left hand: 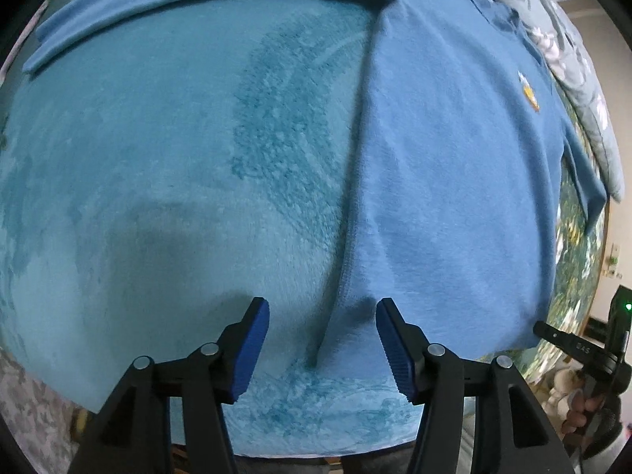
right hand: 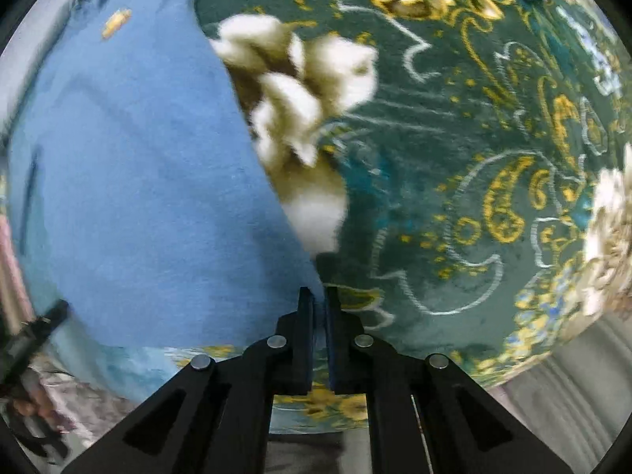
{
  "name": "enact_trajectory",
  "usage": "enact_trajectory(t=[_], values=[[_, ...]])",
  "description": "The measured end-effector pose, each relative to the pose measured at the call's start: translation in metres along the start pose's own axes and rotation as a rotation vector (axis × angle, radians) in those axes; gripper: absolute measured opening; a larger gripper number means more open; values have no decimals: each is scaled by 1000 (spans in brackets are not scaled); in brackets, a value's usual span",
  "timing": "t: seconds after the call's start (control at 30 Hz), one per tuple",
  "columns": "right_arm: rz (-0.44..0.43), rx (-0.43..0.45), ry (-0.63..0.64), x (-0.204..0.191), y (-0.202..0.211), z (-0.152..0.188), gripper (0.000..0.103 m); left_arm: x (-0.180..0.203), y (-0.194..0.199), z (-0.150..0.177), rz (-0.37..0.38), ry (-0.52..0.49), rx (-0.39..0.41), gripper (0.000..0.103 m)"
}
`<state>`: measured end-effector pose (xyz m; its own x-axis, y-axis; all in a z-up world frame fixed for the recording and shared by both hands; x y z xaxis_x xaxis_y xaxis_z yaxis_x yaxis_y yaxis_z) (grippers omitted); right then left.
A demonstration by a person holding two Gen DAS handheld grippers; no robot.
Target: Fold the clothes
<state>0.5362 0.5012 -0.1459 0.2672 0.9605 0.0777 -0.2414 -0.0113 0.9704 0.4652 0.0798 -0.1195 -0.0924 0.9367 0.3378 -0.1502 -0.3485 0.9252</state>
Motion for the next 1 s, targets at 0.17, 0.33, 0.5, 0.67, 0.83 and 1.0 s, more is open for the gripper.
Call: enact_trajectory(t=[0.17,0.33,0.5,0.67,0.83,1.0], values=[[-108,133,-22,10,46,-23,7,-13,24,-8,22,88,52,62],[-62,329,-149,79,93,-88,32,-30,51,-26,16,173,112,63],[-4,403,-267,161,112,-189,41,-36,72,-36,4,214,145,65],[-39,357,-349,198,90,-227,43,-29,79,-29,-30,221,144,65],[-18,383,-234,188,89,-251,43,-9,75,-11,-37,201,117,65],[19,368,-141,186,90,-276,3,16,72,8,-31,172,94,65]])
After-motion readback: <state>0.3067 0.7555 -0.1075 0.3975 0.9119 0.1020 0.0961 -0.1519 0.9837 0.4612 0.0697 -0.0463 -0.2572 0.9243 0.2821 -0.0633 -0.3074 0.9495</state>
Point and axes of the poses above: each gripper's, at about its wrist camera, not at the fingertips, and y roughly against the way its jaws point, x to its right, z to its underside, the point moved 7 cm from there along -y, roughly the way its jaws point, and after that the axes turned 3 degrees about z, right-handed, at the moved point
